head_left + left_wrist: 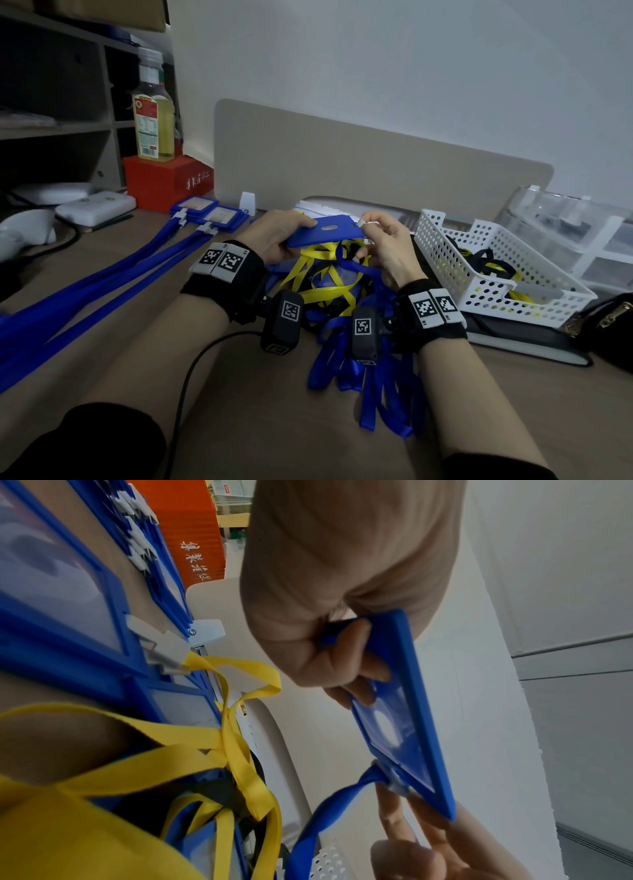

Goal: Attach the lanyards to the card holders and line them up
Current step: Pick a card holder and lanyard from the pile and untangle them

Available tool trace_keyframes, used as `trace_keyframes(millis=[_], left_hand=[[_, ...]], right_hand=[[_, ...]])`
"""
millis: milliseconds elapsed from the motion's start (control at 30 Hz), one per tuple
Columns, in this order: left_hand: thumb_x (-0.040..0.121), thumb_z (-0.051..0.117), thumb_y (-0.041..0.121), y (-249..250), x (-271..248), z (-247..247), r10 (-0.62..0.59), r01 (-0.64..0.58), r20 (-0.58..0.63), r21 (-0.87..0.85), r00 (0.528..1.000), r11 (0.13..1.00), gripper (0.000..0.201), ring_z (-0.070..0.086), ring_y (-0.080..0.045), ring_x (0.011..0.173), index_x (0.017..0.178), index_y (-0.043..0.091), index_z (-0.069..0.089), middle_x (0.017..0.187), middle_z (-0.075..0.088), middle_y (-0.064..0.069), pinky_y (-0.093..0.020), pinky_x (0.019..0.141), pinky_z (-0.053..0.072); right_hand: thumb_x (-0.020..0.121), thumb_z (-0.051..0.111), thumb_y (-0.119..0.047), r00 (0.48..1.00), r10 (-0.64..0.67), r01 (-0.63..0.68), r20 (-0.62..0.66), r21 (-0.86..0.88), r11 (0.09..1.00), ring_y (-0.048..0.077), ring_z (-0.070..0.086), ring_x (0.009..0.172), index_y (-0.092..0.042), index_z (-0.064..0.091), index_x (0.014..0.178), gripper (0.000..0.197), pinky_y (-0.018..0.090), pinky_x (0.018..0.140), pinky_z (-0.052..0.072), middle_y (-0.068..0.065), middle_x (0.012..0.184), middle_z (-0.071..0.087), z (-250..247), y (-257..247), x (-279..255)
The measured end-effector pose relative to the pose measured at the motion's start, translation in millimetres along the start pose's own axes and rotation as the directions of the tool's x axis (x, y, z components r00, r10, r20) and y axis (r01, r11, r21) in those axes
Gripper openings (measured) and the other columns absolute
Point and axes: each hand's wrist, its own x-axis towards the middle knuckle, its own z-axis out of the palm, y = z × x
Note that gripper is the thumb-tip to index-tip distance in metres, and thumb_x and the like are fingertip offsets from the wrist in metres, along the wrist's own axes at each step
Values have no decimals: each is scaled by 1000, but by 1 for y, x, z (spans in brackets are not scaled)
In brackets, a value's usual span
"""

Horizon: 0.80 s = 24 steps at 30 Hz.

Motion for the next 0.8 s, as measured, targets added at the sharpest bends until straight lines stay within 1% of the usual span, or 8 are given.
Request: trace_keyframes(millis=[33,100,233,300,433,667,733,800], left_hand=[[92,58,5,0,0,0,3,-3,2,8,1000,1000,20,45,-7,26,76,12,47,38,53,2,-10,29,26],[92,58,6,1,0,-2,7,-7,7,25,1000,1000,19,46,-8,26,77,12,48,37,53,2,-10,30,26],[90,60,7,1,2,-4,13,-13,11,13,1000,1000,14,48,-8,29,80,11,51,46,57,0,-10,31,27],[89,60,8,1,3,-5,21,-21,5,-9,1000,1000,11,49,-8,30,82,12,53,50,58,-1,-10,31,27],[90,58,8,1,4,-5,20,-20,34,-7,999,1000,9,46,-8,29,83,12,53,43,55,3,-10,31,24],[92,54,8,2,5,-5,13,-13,65,-12,998,1000,16,43,-7,26,78,14,50,39,52,4,-9,30,23],[91,54,9,3,6,-6,-5,9,68,-69,998,998,17,43,-8,27,76,14,48,39,51,4,-9,30,23],[90,53,12,2,8,-8,-17,28,86,-130,996,991,16,44,-7,29,75,14,48,41,50,4,-11,31,25]], right_hand=[[92,49,-2,1000,1,-1,1,-2,1000,12,52,35,-16,55,79,20,13,32,22,8,81,55,0,0,0],[91,49,-1,1000,0,0,2,-14,1000,12,51,34,-16,54,78,20,13,33,21,9,80,55,1,0,1],[90,49,-1,1000,-2,1,-19,-17,1000,11,44,33,-16,53,75,21,14,33,22,6,71,54,3,-1,3],[91,50,-4,1000,13,-14,-27,-5,1000,11,43,33,-17,52,76,20,14,32,23,5,74,54,5,-2,3],[93,51,-11,996,81,-81,-30,2,997,10,49,35,-20,52,79,17,13,32,24,2,84,58,5,-1,1],[95,50,-15,992,123,-123,-7,33,992,10,50,37,-18,52,81,14,14,29,24,4,82,60,3,0,2],[95,50,-15,992,126,-125,-18,54,991,10,48,36,-17,51,82,13,14,30,23,5,83,62,3,0,2],[95,49,-14,992,124,-122,-25,80,989,10,42,36,-16,51,83,13,14,32,23,2,82,64,3,0,2]])
